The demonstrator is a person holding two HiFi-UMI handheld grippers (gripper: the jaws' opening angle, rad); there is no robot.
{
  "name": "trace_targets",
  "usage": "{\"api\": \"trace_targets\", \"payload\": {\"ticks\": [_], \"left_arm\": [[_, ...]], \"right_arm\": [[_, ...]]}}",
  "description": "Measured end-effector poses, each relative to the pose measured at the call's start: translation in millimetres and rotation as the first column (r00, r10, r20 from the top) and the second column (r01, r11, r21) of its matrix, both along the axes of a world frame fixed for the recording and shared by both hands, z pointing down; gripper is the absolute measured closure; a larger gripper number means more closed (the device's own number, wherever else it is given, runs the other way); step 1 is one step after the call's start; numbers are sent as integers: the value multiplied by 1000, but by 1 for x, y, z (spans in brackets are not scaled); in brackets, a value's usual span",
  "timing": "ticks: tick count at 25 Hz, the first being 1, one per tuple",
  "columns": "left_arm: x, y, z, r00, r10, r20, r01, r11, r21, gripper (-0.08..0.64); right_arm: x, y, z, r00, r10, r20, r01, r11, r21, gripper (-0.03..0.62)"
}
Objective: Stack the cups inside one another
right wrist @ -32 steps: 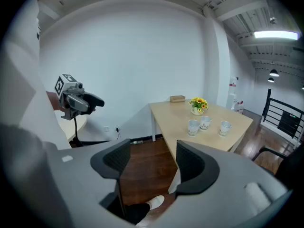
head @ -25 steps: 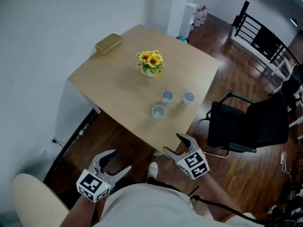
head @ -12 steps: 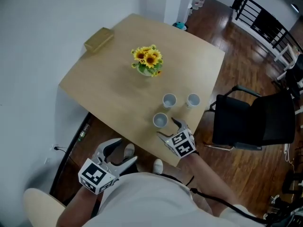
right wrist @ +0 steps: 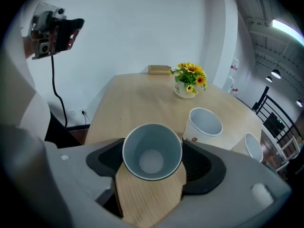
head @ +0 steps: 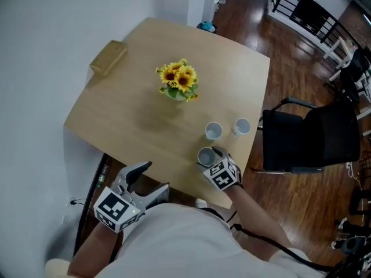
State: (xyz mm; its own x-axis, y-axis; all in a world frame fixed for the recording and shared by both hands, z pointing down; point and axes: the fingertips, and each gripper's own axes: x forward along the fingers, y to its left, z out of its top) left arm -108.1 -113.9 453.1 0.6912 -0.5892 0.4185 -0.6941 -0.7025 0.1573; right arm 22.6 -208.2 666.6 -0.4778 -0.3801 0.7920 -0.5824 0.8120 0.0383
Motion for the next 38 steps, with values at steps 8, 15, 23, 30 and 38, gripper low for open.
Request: {"api": "trace_targets", "payload": {"ticks": [8,15,23,30,38], "left_arm": [[-16,-27,3,993,114,-38,-114,993,2,245],[-15,-44,8,977,205,-64,-204,979,21,245],[-42,-49,7,980,188,-71,-185,982,38,245],[-73,-43,14,989,131,-64,-130,991,20,245],[-87,-41,18,994,96,-53,-96,995,3,245]], "right_arm": [[13,6,-59,992,118,34,-119,993,22,218],[29,-24,-100,979,201,42,-204,974,98,218],[34,-80,-111,961,270,56,-275,949,157,218],[26,-112,-81,961,274,34,-275,947,167,218],[29,-117,-58,948,316,46,-319,938,137,204]]}}
